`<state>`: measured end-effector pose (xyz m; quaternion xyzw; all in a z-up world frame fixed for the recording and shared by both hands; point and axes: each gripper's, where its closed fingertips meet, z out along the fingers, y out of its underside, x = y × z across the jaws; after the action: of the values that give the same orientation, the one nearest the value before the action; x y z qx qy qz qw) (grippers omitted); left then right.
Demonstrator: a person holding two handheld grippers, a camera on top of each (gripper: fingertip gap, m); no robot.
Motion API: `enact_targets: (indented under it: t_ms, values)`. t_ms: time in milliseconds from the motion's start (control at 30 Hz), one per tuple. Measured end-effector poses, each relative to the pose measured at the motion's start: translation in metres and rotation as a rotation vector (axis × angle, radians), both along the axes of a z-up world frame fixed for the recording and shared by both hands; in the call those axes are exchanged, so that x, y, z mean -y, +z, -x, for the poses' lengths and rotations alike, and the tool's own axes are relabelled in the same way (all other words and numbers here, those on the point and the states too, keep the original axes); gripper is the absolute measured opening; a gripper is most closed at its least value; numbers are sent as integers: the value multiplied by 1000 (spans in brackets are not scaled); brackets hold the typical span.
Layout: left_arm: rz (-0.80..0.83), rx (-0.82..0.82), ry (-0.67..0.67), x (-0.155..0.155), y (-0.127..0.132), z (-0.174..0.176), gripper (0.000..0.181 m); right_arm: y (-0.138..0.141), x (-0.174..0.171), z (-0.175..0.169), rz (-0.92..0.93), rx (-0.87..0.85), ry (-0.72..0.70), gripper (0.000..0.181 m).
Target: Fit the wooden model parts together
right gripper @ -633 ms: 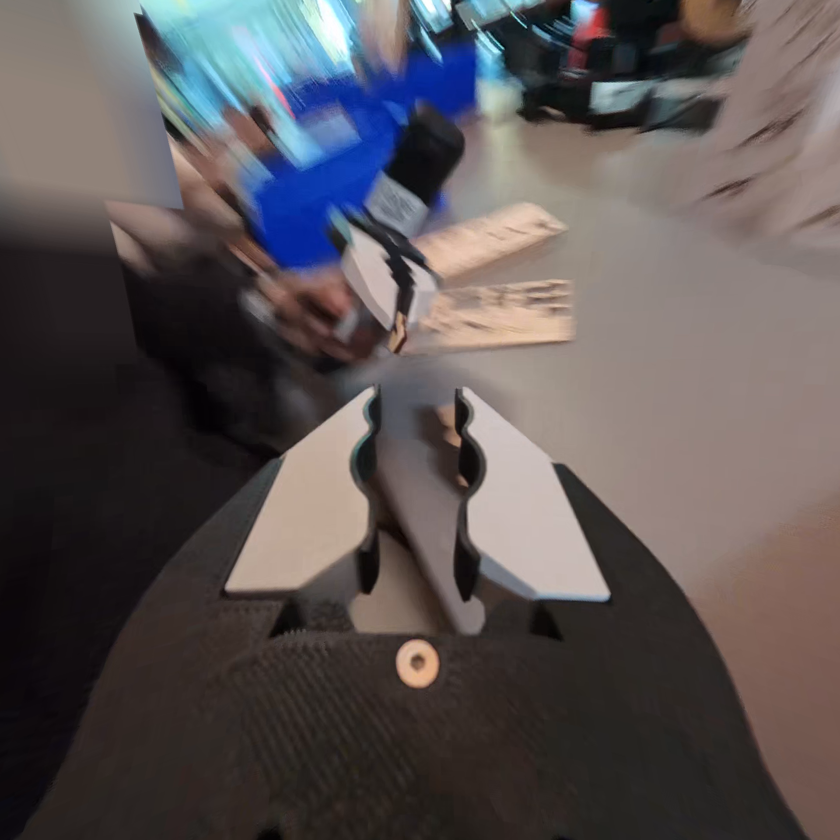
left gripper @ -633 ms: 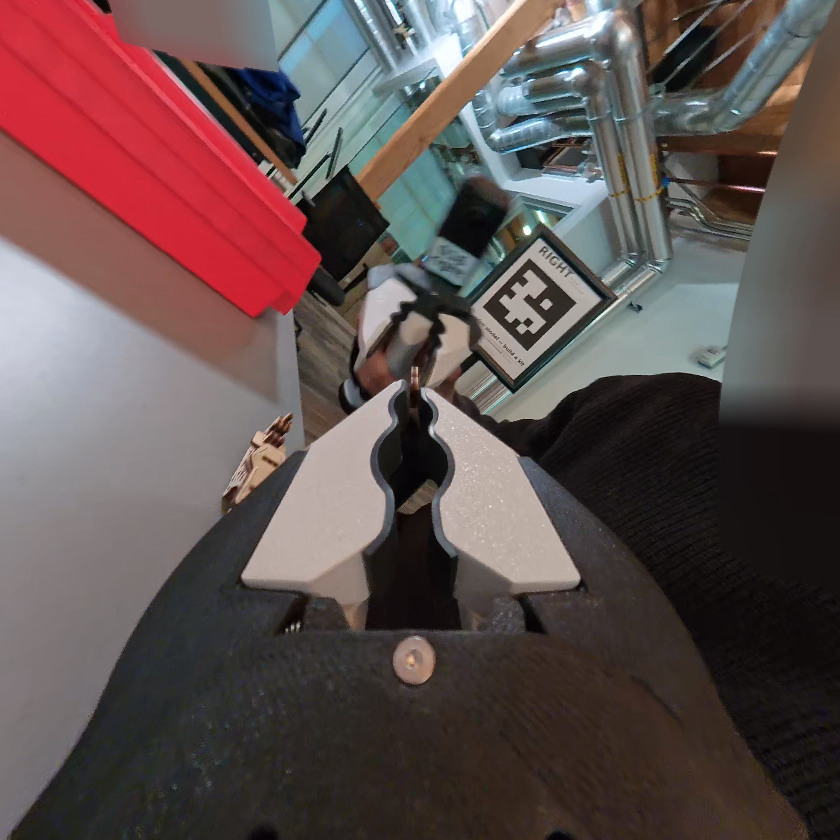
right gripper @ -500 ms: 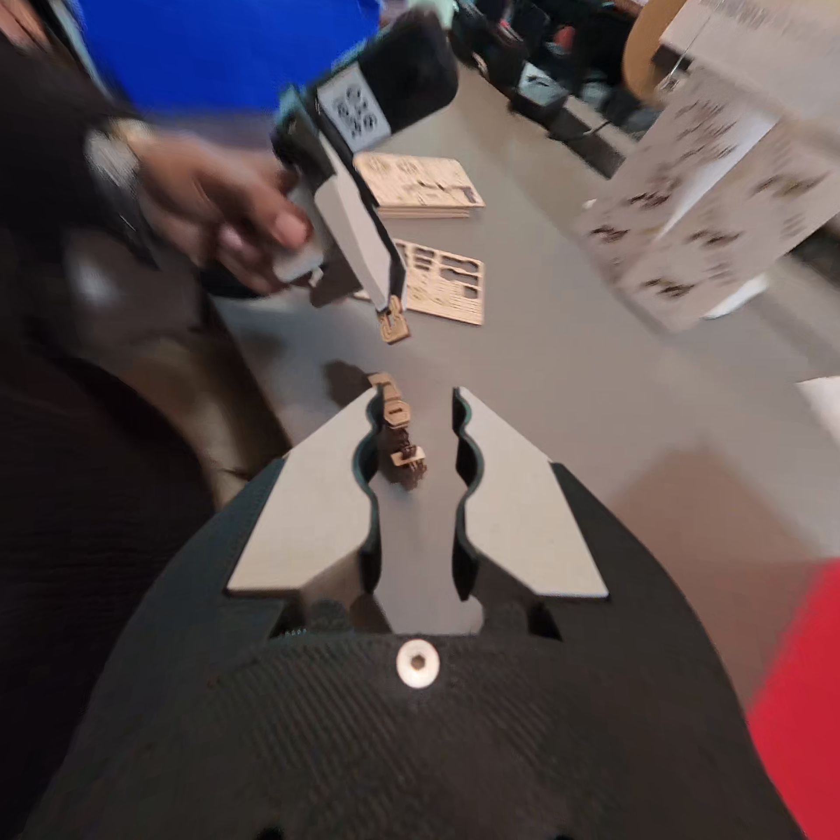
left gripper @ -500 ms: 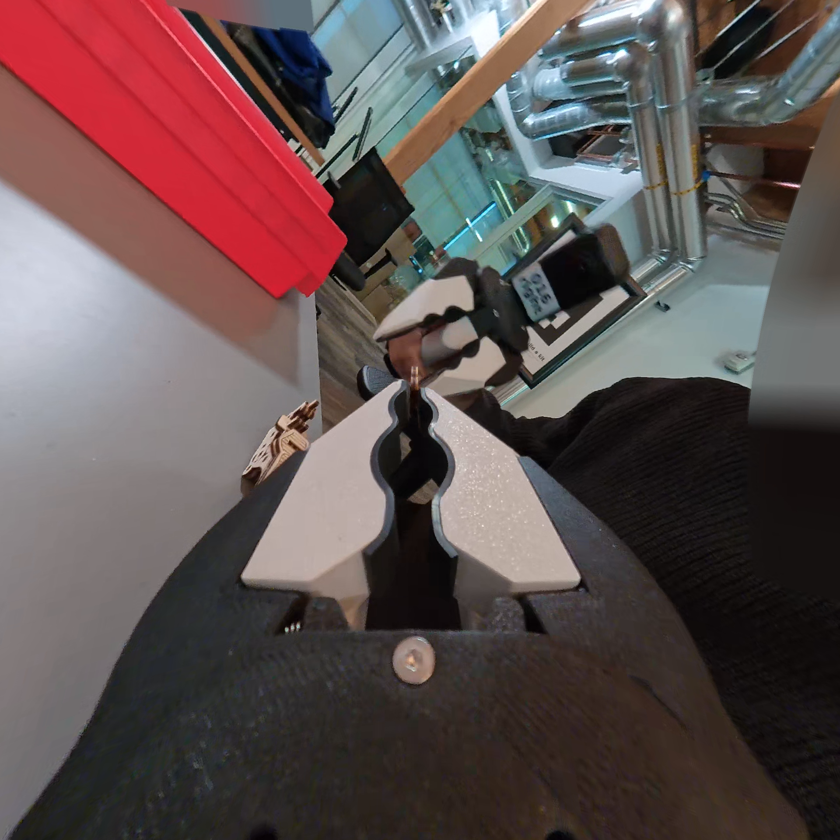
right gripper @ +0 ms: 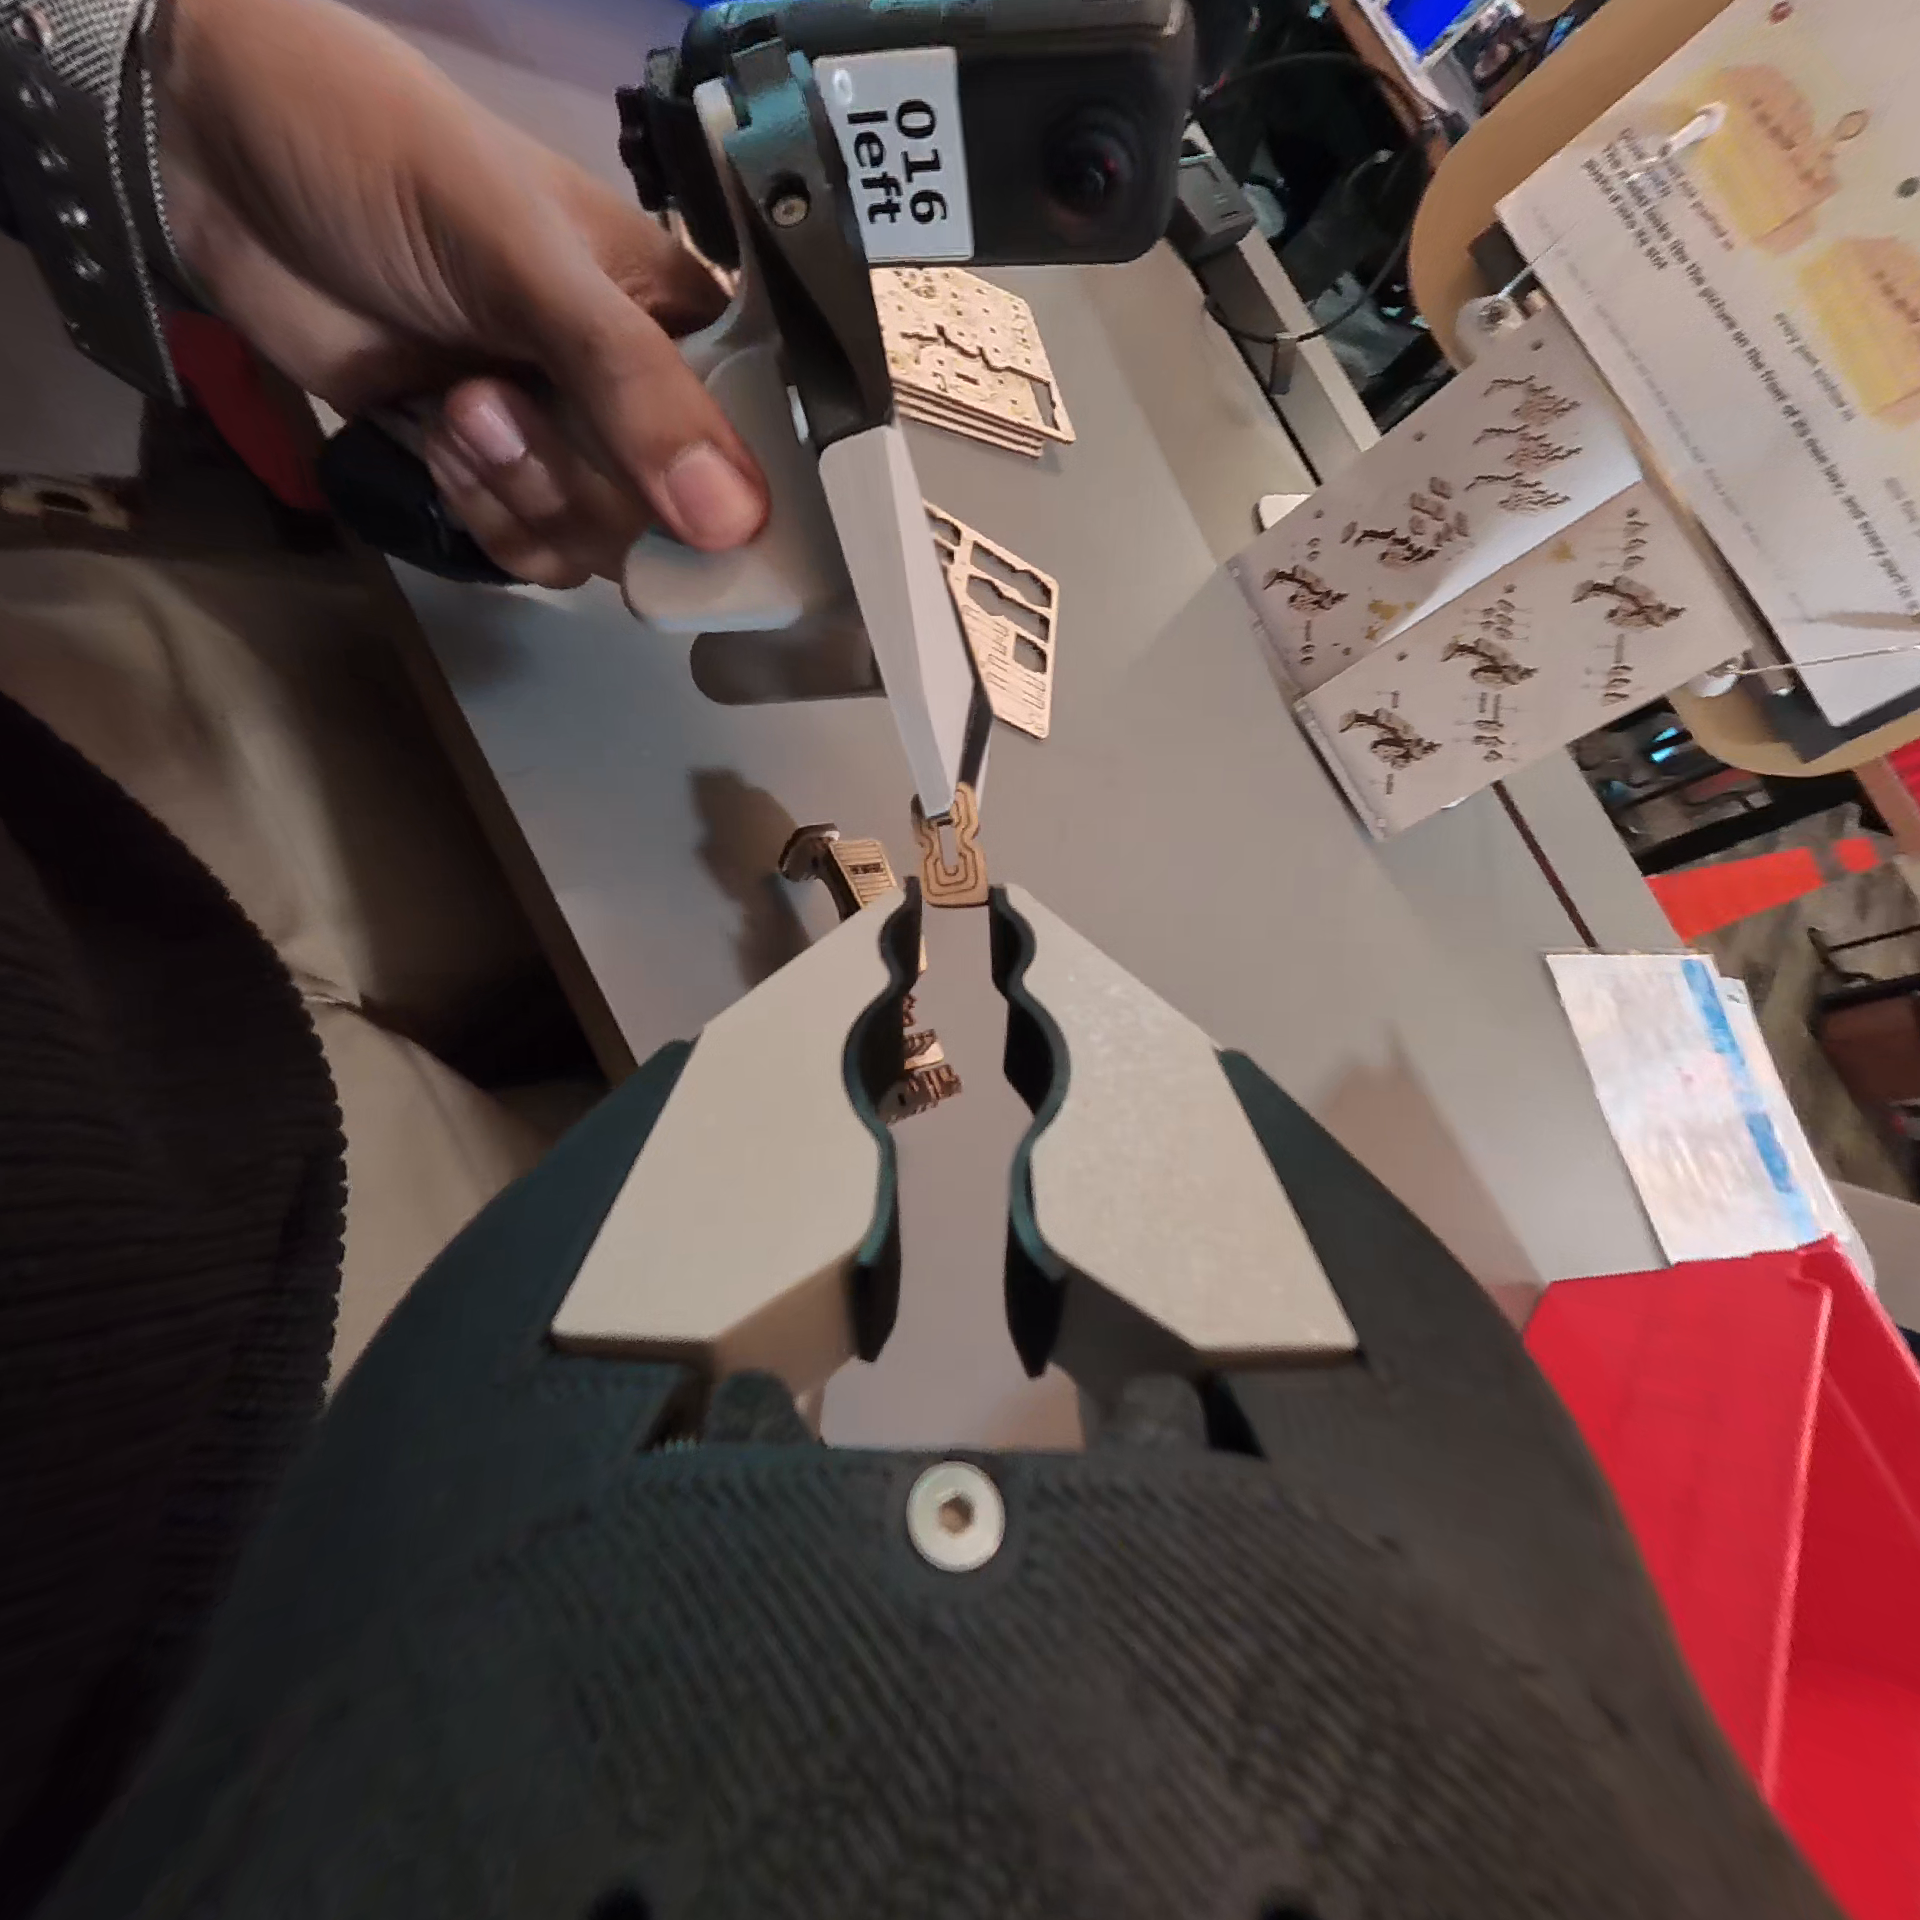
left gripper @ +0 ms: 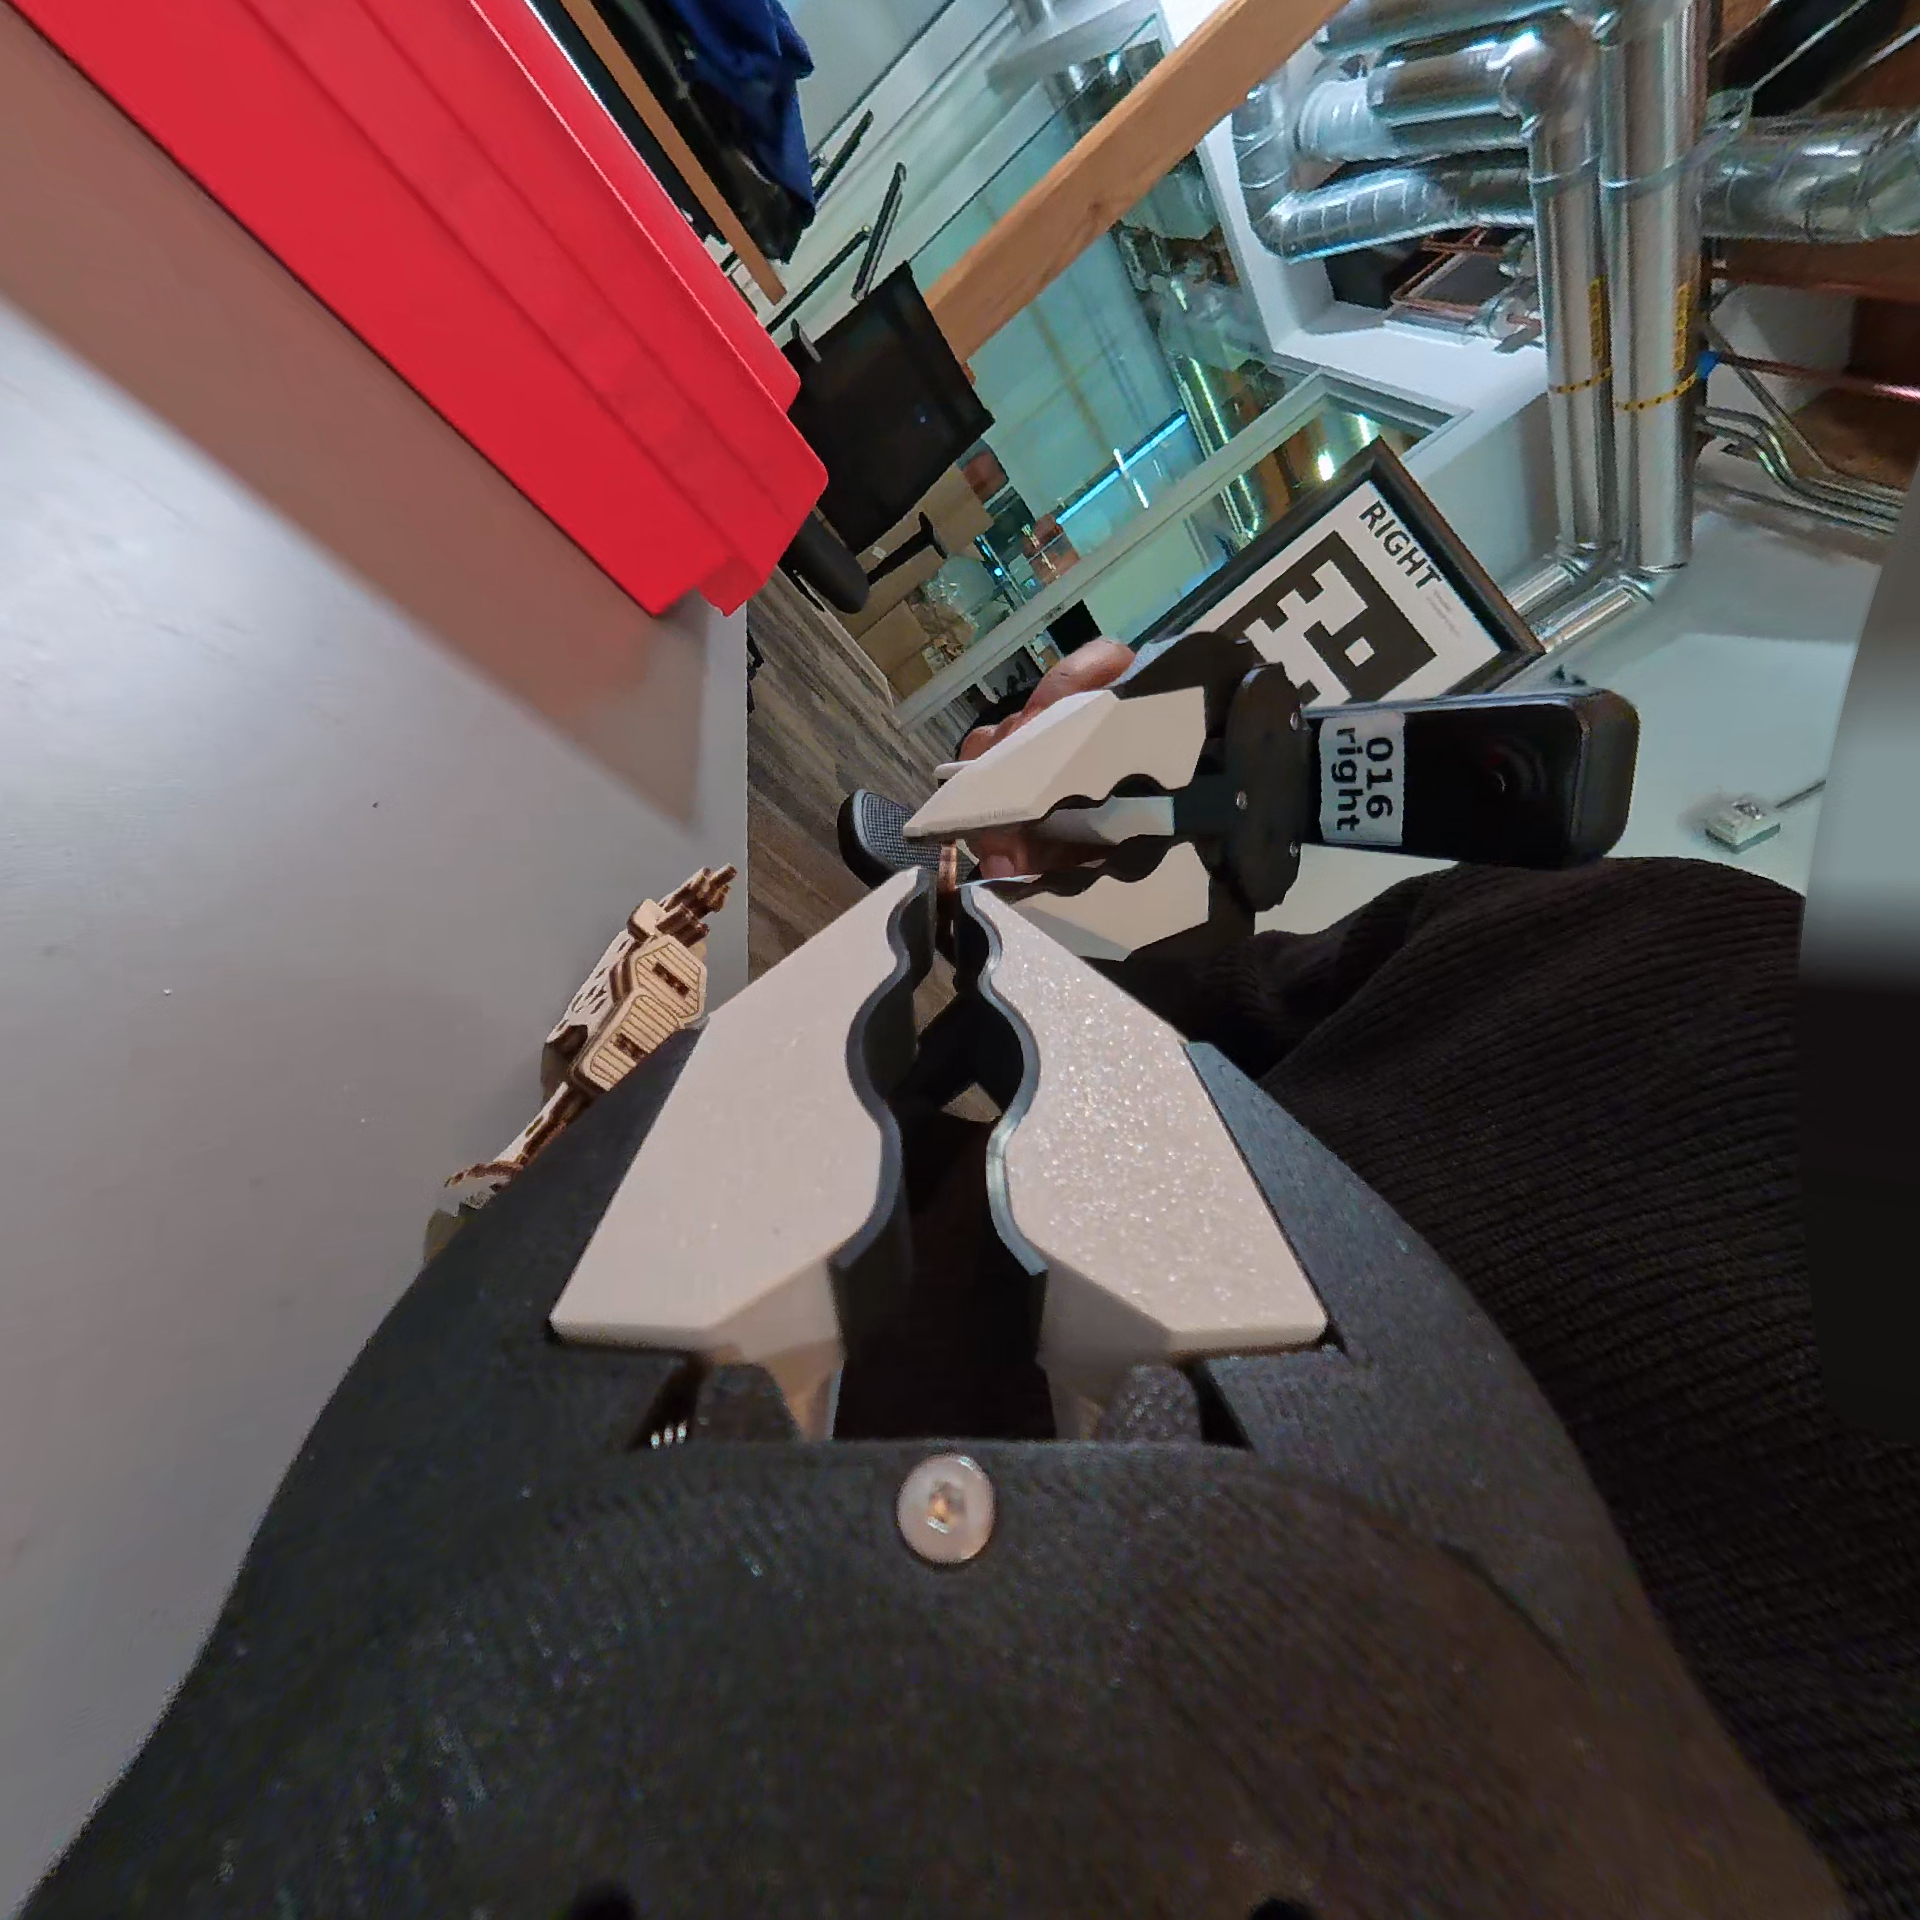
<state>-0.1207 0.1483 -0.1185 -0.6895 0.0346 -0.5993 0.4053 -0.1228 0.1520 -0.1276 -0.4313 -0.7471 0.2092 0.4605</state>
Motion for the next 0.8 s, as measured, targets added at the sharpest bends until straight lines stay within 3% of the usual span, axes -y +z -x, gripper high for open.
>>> enact_targets:
  t_ms: [33,133,233,333,433,500,800]
  values:
    - [-9,4,5,0,1,1,1,1,0,1,4,-5,-8,12]
    - [-89,43,25,-1,13,3,7,9,-2,1,106,-53,-44,11]
    - [-157,49,58,-1,22,7,17,22,-5,1,357,-141,-65,11]
    - [-184,24,63,1,23,5,10,31,-6,2,636,-219,-66,11]
    - [-192,39,64,2,25,0,4,30,-5,5,797,-259,-68,11]
    - [-185,57,69,1,25,-2,2,24,-4,8,793,-254,-94,11]
    - [-119,129,142,-4,22,6,0,20,-6,15,453,-251,-171,11]
